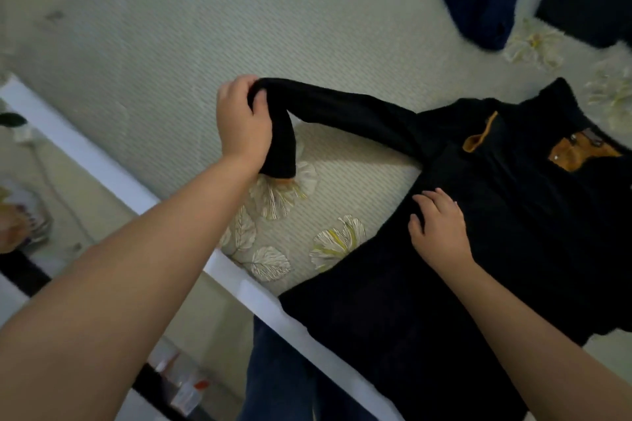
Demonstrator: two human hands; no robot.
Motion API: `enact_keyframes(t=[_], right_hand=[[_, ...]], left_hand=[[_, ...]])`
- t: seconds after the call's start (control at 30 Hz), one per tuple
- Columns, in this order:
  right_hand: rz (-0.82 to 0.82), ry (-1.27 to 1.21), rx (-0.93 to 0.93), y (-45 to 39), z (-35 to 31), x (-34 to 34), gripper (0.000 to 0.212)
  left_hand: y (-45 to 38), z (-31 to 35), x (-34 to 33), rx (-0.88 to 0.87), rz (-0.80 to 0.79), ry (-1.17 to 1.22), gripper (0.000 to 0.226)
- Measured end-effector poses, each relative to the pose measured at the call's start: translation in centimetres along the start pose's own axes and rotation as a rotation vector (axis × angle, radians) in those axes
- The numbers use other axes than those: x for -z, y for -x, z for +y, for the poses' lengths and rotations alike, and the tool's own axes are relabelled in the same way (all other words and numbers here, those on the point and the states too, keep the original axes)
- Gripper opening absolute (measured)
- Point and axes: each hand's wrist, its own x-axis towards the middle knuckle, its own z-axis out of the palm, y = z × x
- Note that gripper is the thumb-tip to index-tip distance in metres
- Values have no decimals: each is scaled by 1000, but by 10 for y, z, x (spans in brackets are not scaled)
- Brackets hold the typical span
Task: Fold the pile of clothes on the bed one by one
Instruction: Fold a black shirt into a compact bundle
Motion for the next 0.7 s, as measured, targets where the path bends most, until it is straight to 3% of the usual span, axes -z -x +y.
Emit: enact_keyframes(t=[0.1, 0.2, 0.27, 0.33, 0.4, 0.5, 0.57, 0.7], right_hand=[[43, -16, 6, -17, -14, 8, 45], [149, 7, -26, -47, -25, 18, 52], [136, 63, -97, -71, -28, 26, 59], [58, 189, -179, -94, -31, 32, 60], [-13, 315, -167, -110, -34, 32, 42], [40, 271, -103, -116, -37, 31, 18], [98, 222, -84, -109, -35, 30, 18], [-126, 219, 5, -90, -23, 25, 38]], left_hand=[[-29, -3, -6, -43, -37, -65, 26], [-28, -27, -12, 26, -255, -239, 54], [-18, -45, -11, -28, -381, -467, 76], [-7, -58, -8, -99, -379, -571, 83], [-2, -64, -9, -52, -363, -533, 74], [-3, -59, -15, 109, -401, -410, 51], [-11, -52, -18, 183, -360, -267, 38], [-35, -38, -23, 360, -249, 139, 26]])
